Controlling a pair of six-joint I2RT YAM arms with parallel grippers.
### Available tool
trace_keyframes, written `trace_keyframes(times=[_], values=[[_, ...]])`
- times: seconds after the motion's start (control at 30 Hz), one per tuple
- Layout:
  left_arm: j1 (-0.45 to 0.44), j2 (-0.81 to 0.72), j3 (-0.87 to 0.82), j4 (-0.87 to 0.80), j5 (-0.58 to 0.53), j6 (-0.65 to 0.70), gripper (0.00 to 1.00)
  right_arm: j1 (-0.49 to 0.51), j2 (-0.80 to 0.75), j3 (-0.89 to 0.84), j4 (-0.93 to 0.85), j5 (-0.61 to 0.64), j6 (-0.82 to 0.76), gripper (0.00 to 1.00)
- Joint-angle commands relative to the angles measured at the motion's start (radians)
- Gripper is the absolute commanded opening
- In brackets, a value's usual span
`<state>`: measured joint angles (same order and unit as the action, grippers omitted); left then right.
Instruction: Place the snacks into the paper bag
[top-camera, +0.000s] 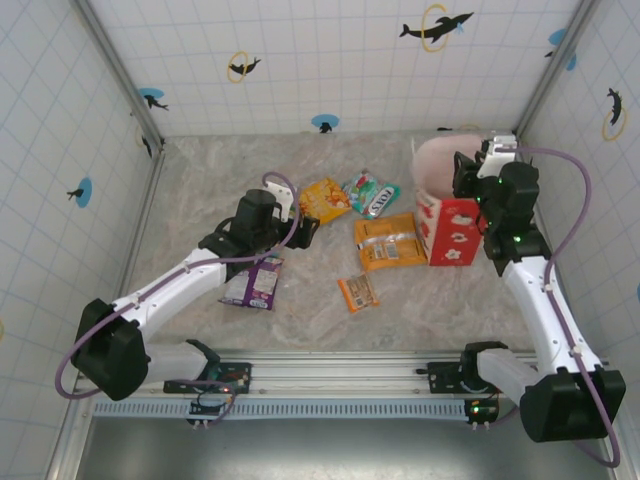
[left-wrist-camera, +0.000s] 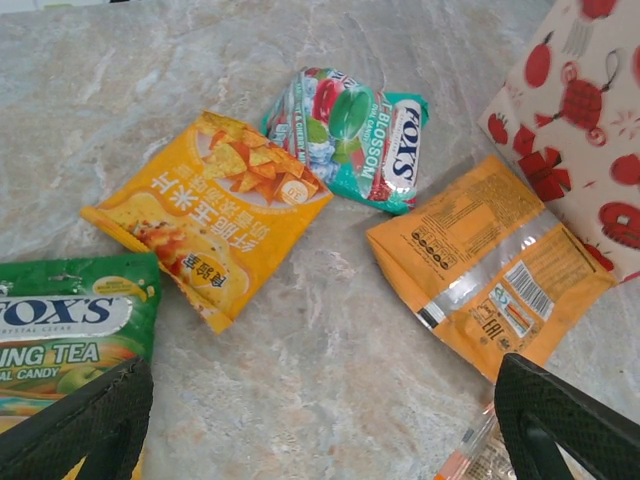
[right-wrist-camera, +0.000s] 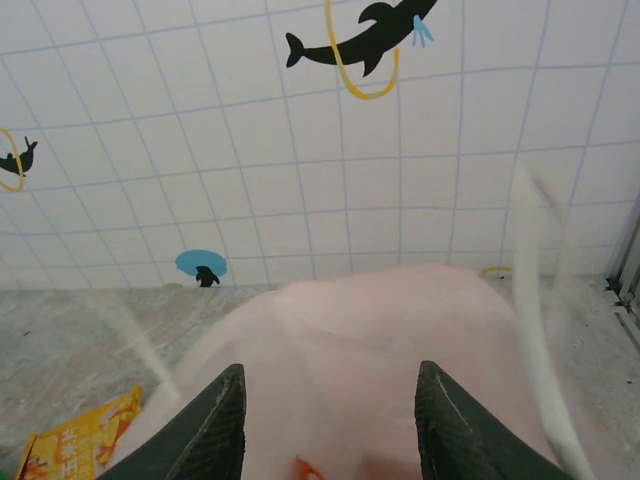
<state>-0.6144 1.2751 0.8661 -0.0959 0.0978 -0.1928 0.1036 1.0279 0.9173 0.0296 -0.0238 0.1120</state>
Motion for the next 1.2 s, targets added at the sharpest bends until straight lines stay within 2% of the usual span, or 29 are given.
trace_keyframes(times=[0.0, 0.27, 0.6, 0.77, 0.9, 1.07, 1.17], values=[[0.002, 0.017, 0.026, 0.004, 0.04, -0.02, 0.89, -0.003, -0.043, 0.05, -0.019, -0.014, -0.003, 0.47], [0.002, 0.055, 0.013, 0.022, 0.118, -0.068, 0.87, -0.001, -0.149, 0.05, -0.186, -0.093, 0.052, 0.47], [0.001, 0.22, -0.005, 0.183, 0.31, -0.349, 0.84, 0.004, -0.332, -0.146, -0.348, -0.276, 0.243, 0.47], [-0.006, 0.317, -0.026, 0.309, 0.364, -0.498, 0.8, 0.019, -0.422, -0.302, -0.357, -0.338, 0.354, 0.47], [-0.023, 0.406, 0.012, 0.334, 0.385, -0.532, 0.79, 0.028, -0.503, -0.393, -0.345, -0.339, 0.408, 0.47], [-0.04, 0.514, 0.045, 0.387, 0.411, -0.595, 0.7, 0.04, -0.575, -0.474, -0.331, -0.352, 0.459, 0.47], [-0.054, 0.567, 0.078, 0.385, 0.415, -0.613, 0.69, 0.044, -0.593, -0.503, -0.318, -0.369, 0.478, 0.47]])
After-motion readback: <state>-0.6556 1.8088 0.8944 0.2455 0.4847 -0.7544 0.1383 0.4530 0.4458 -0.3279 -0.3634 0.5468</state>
